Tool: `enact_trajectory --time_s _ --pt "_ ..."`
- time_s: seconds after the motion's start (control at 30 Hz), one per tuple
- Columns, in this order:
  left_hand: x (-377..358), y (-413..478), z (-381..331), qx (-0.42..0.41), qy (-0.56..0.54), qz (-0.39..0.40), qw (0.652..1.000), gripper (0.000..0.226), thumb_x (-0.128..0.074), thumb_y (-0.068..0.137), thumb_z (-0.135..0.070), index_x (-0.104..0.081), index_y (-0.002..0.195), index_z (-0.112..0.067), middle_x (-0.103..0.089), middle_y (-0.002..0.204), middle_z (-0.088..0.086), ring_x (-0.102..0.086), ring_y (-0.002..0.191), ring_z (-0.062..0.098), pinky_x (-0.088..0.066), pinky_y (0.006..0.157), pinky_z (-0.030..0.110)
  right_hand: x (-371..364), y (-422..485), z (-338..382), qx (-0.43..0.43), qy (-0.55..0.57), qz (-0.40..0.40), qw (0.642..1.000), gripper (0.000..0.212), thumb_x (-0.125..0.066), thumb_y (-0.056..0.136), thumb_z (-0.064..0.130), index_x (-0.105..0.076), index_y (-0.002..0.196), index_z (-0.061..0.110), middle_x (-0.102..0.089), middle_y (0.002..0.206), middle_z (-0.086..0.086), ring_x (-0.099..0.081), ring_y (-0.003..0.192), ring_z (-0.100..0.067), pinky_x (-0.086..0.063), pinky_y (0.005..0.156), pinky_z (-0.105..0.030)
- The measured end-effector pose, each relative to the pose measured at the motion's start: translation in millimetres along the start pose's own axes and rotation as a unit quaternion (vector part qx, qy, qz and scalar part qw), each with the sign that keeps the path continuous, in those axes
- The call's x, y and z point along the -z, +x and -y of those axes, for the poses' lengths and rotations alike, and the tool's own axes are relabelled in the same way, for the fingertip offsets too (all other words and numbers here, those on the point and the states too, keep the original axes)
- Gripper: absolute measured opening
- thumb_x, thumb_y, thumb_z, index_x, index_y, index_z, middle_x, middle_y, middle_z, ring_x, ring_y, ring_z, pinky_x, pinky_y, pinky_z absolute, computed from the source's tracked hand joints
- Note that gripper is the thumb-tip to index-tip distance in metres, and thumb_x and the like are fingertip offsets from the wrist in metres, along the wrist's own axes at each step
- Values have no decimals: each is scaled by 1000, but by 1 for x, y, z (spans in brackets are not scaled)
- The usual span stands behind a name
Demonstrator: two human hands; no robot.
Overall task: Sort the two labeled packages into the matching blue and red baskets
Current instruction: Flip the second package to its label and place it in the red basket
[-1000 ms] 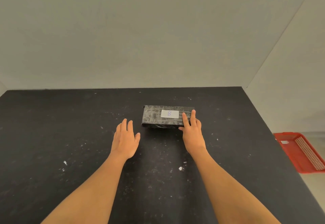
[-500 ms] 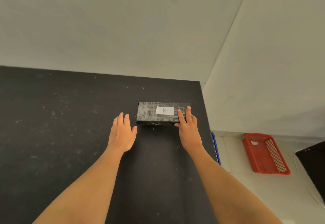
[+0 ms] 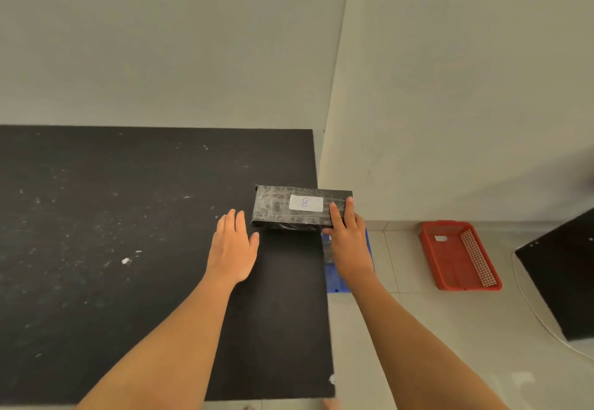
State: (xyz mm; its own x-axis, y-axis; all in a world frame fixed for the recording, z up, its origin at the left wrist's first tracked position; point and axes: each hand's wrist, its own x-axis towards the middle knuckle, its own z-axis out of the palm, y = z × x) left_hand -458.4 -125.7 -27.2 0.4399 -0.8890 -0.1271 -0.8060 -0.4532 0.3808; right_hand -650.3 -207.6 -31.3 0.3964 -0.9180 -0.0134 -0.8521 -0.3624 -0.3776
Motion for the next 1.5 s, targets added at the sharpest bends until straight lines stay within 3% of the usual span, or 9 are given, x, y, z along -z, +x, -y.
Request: enact_trajectory --time_s 0.23,0.37,0.5,0.57,0.87,1.13,1.27,1.5 --pt "-54 -13 -112 1 -23 -38 999 59 -38 96 -29 -17 144 -1 -20 155 16 -13 145 29 -16 120 39 39 1 -117 48 -14 3 999 67 -43 91 -10 -13 147 9 3 157 -21 -19 138 -40 -41 103 -40" --pt "-89 -23 -184 3 -27 -39 999 58 -40 96 -25 -19 143 2 -22 153 19 -14 144 31 -14 120 38 62 -5 -195 54 11 -10 998 64 -64 75 -18 -43 133 -5 -31 143 -38 -48 113 -57 -54 82 -54" --pt "-120 -23 -237 -15 -12 -25 1000 57 -41 95 -25 -22 141 3 -26 151 20 -19 142 32 -16 119 38 90 -1 -258 47 -3 4 999 58 -44 94 -3 -20 146 6 -3 156 -25 -22 135 -44 -37 106 -46" --pt "-137 -15 -265 -21 -5 -16 1000 57 -42 95 -26 -22 140 2 -28 150 19 -20 142 31 -17 119 38 101 6 -295 27 -2 1 1000 59 -41 96 -3 -14 147 8 2 157 -21 -16 139 -40 -33 110 -44" --pt "-215 61 -365 -20 -12 11 1000 56 -41 95 -29 -26 139 1 -31 149 18 -24 139 29 -20 118 36 109 76 -443 -17 -32 53 998 65 -39 93 -7 -11 148 13 10 158 -16 -10 141 -39 -31 113 -43" --pt "-316 132 -478 3 -45 95 994 65 -34 96 -40 -11 146 -4 -10 158 13 -5 146 26 -8 120 37 105 144 -583 -43 -39 96 994 66 -40 94 -9 -10 148 12 8 158 -17 -10 141 -39 -36 107 -42" --pt "-383 157 -529 -10 -32 103 994 74 -24 91 -53 -15 144 -2 -17 156 15 -11 145 27 -12 119 36 75 166 -670 -81 -24 113 990 62 -42 96 -2 -12 148 14 8 158 -15 -8 142 -39 -34 109 -47" --pt "-576 209 -563 11 -39 107 993 64 -34 96 -39 -14 145 -3 -15 156 15 -10 146 26 -10 120 36 -56 195 -827 -107 -32 143 983 60 -41 98 3 -10 148 14 9 158 -15 -8 143 -37 -33 111 -43"
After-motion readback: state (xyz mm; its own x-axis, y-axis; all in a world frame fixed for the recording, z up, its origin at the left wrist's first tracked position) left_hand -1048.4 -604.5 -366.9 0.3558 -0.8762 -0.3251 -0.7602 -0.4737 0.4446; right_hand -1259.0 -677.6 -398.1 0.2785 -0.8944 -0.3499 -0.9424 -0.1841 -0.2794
